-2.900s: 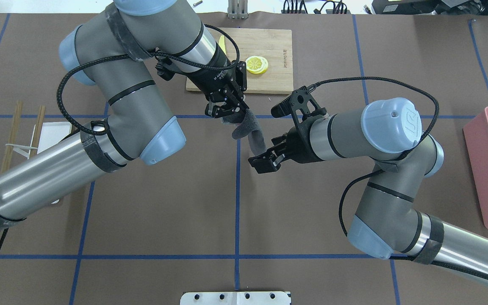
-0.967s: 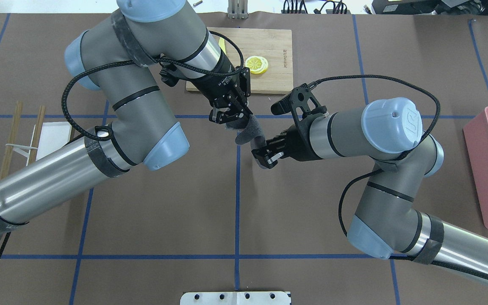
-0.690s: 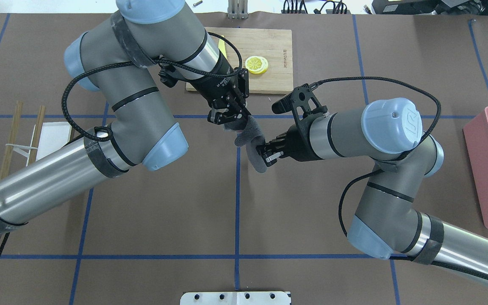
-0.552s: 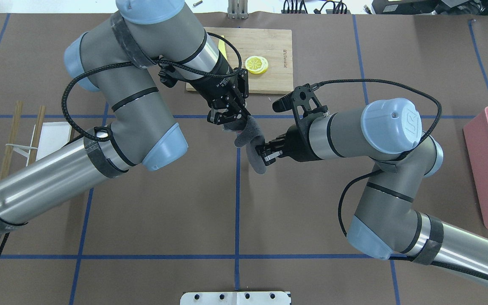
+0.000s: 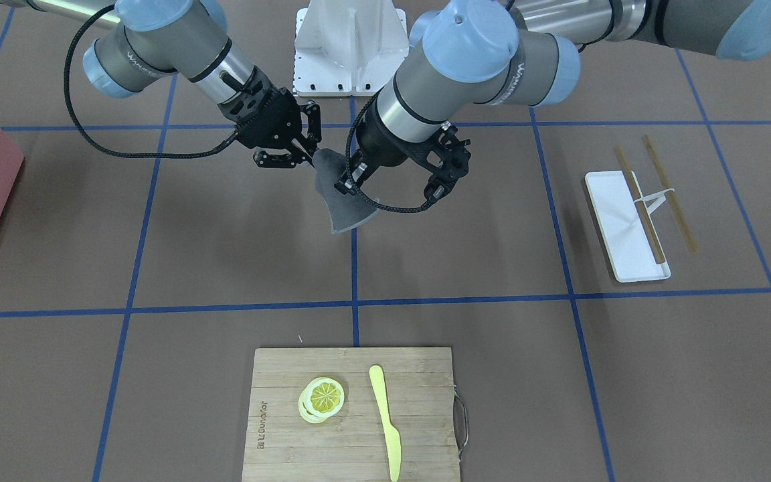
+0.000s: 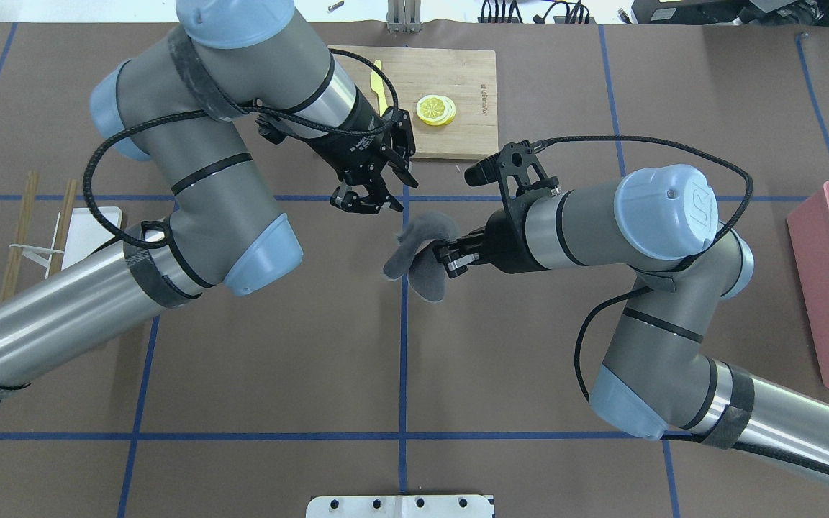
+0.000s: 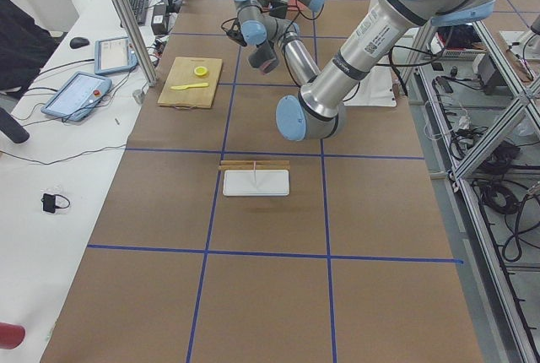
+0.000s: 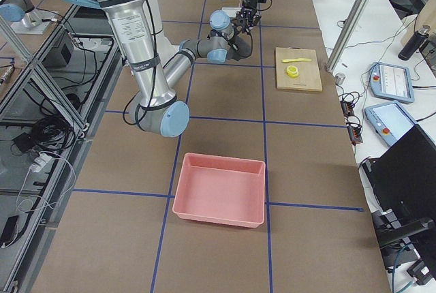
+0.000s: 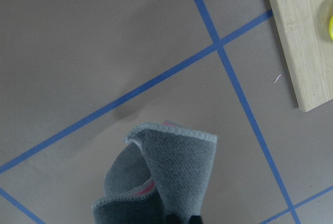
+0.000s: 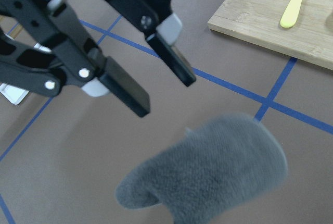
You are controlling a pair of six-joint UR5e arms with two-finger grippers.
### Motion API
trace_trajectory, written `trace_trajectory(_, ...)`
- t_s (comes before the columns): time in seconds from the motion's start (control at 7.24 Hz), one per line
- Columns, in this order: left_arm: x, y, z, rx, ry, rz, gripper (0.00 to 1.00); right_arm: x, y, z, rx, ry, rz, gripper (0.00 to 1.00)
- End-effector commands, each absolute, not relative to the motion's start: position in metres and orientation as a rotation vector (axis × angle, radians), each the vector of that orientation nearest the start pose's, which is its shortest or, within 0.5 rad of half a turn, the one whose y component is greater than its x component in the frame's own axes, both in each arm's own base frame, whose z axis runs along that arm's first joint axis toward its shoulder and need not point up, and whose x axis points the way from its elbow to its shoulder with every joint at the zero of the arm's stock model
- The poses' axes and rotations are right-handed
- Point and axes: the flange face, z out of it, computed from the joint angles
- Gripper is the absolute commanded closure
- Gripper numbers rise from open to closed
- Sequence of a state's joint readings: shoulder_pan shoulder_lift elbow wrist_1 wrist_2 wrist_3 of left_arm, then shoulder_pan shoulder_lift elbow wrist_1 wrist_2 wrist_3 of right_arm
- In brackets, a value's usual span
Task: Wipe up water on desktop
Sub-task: 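Carry the cloth with the right gripper toward the pink bin while the left arm withdraws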
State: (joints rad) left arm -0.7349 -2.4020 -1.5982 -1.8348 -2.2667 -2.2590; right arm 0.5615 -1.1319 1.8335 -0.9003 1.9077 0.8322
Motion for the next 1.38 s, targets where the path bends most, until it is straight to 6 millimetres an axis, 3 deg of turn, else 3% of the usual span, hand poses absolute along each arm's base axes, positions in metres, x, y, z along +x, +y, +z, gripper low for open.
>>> trace_trajectory(0.0,0.407,-0.524,0.115,-0.547,1.156,-0.895,0.02,-0.42,-0.418,0.228,0.613,-1.225,-0.348,1.0)
trace_trajectory(0.28,0.363,-0.551,0.141,-0.465,1.165,-0.914,0.02,-0.377,-0.448,0.271,0.616,-1.128,-0.326,1.0)
trace_trajectory(0.55,0.291,-0.541,0.165,-0.28,1.171,-0.797,0.02,-0.326,-0.479,0.292,0.585,-0.941,-0.363,1.0)
trace_trajectory(0.83,0.239,-0.551,0.191,-0.112,1.052,-0.68,0.02,-0.256,-0.497,0.337,0.563,-0.697,-0.53,1.0)
trace_trajectory(0.97,0.231,-0.542,0.228,-0.087,1.002,-0.649,0.02,-0.227,-0.503,0.361,0.539,-0.608,-0.579,1.0)
trace_trajectory(1.24,0.2,-0.517,0.271,0.155,0.885,-0.479,0.02,-0.199,-0.5,0.418,0.532,-0.419,-0.73,1.0)
